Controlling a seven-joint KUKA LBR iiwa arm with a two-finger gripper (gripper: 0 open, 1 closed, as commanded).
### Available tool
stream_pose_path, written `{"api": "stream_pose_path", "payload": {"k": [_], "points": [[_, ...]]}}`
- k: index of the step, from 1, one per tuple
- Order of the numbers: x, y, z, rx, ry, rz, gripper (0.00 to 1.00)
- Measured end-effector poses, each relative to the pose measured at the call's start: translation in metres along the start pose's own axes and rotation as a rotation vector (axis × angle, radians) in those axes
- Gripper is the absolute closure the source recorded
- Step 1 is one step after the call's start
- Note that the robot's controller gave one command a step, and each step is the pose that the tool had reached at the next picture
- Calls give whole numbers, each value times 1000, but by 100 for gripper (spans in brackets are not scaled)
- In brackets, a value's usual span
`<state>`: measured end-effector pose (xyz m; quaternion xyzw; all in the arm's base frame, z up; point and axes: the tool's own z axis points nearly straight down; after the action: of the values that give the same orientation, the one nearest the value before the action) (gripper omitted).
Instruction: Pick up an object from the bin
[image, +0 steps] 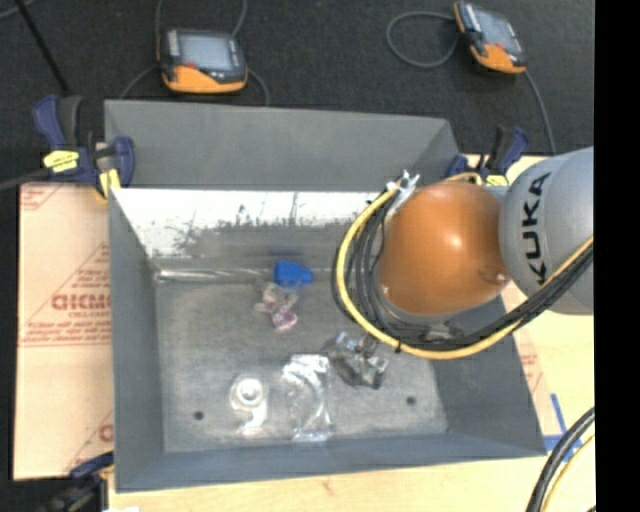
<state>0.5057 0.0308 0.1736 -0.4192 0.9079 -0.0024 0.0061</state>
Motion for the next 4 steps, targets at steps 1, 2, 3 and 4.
{"api": "stream_pose_path", "payload": {"k": [1,2,3,4], "points": [[6,8,24,-11,8,-25,100],[6,7,23,-9,7,-22,0],[-14,1,97,7,-19,-369,0],[-17,0,94,15,-28,-368,100]]}}
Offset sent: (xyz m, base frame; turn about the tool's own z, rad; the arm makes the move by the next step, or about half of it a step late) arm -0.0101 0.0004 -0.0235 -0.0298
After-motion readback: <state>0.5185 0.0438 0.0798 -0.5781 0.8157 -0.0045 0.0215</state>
